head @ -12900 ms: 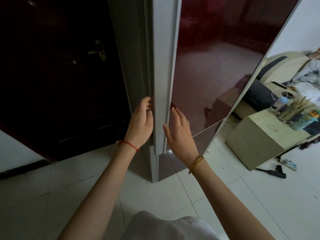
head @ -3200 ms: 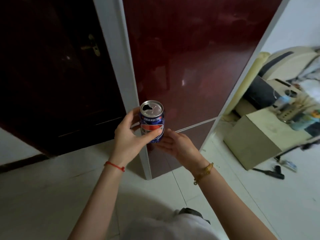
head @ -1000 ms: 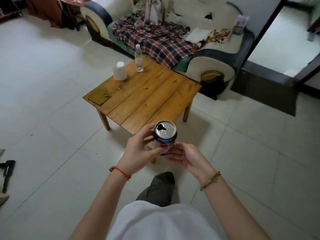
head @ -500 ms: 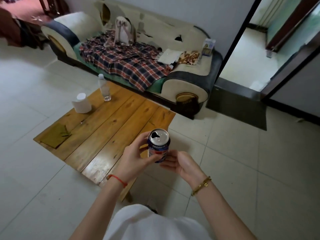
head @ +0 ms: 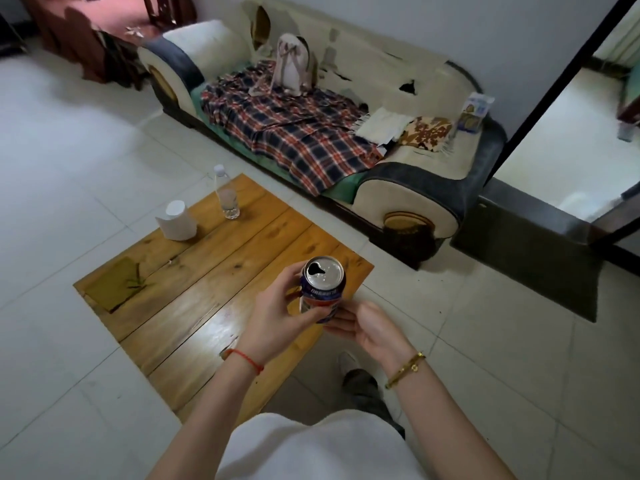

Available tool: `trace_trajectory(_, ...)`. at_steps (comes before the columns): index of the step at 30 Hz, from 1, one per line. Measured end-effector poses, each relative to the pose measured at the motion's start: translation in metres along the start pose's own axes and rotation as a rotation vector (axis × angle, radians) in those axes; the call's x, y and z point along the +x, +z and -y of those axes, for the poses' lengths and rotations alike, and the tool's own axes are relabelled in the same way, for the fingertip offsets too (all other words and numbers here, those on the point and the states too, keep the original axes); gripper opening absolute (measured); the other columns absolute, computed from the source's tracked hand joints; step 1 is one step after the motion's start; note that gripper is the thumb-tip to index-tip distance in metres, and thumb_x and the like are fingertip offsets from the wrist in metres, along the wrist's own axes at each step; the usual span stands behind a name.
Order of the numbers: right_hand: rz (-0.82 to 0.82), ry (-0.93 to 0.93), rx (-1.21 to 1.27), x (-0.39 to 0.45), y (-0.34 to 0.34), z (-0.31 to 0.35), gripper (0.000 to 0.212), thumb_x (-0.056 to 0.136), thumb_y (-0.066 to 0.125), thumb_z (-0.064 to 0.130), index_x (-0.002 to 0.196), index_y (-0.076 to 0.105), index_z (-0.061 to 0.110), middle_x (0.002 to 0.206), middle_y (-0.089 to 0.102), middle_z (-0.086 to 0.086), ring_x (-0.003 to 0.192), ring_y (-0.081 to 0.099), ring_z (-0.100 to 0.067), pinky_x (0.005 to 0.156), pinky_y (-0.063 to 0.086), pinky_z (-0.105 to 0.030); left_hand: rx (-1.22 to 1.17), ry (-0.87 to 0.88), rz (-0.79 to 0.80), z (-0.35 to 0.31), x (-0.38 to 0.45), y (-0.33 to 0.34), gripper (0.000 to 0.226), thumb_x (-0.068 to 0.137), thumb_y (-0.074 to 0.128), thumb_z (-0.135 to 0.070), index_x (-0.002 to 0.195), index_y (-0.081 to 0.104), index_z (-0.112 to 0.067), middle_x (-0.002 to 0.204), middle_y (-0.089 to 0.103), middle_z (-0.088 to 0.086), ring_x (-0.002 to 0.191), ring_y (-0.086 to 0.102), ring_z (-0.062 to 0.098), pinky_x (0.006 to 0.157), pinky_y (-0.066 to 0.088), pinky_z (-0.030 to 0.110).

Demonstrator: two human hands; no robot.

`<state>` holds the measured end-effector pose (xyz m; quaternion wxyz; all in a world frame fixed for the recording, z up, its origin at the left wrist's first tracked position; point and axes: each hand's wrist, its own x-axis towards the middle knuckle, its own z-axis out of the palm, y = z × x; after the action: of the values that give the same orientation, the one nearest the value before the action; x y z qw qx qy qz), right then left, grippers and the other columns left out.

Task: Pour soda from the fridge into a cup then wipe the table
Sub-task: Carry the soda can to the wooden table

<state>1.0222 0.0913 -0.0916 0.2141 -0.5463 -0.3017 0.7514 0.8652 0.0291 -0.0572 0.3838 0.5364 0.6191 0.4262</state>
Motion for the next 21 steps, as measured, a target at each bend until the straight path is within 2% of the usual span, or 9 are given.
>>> trace_trajectory(3,0.050,0.045,-0.071,0.037,-0.009,0.030,0.030,0.101,0.044,0.012,0.116,0.064,-0.005,0.103,0.074,-0.019,0.094,0.073,-0.029,0.078,0.060,-0.037,-0.007,-0.044,-0.098,0.004,0.030,0.011,0.068,0.073,0.083,-0.020,0.133,0.051,-0.025,0.124,0.061,-0.015,0.118,0.055,-0.001,0.099,0.048,0.022)
trace_trajectory(8,0.165,0.148,-0.217,0.098,-0.021,0.088,0.030,0.100,0.043,0.007,0.115,0.062,-0.011,0.108,0.070,-0.026,0.097,0.070,-0.034,0.080,0.060,-0.038,-0.018,-0.134,-0.272,0.001,0.082,0.030,0.069,0.074,0.082,-0.016,0.134,0.050,-0.027,0.125,0.060,-0.018,0.117,0.053,-0.007,0.098,0.046,0.015)
trace_trajectory(13,0.276,0.226,-0.360,0.157,-0.027,0.135,0.032,0.100,0.042,0.008,0.118,0.062,-0.010,0.108,0.071,-0.024,0.097,0.070,-0.032,0.074,0.062,-0.035,-0.024,-0.208,-0.392,0.003,0.126,0.045,0.070,0.078,0.078,-0.006,0.135,0.047,-0.032,0.130,0.057,-0.017,0.123,0.051,-0.003,0.104,0.045,0.021)
trace_trajectory(17,0.330,0.267,-0.438,0.197,-0.022,0.160,0.031,0.100,0.043,0.007,0.118,0.061,-0.011,0.113,0.068,-0.026,0.106,0.067,-0.036,0.082,0.059,-0.039,-0.048,-0.263,-0.516,0.008,0.159,0.054,0.069,0.078,0.076,-0.002,0.133,0.048,-0.033,0.127,0.058,-0.020,0.121,0.052,-0.004,0.103,0.045,0.021)
trace_trajectory(21,0.355,0.262,-0.503,0.231,-0.012,0.168,0.030,0.100,0.043,0.009,0.115,0.064,-0.007,0.109,0.071,-0.023,0.102,0.069,-0.033,0.087,0.058,-0.041,-0.082,-0.326,-0.615,0.024,0.185,0.056,0.065,0.077,0.075,0.002,0.132,0.051,-0.025,0.125,0.059,-0.019,0.118,0.053,-0.007,0.103,0.045,0.021)
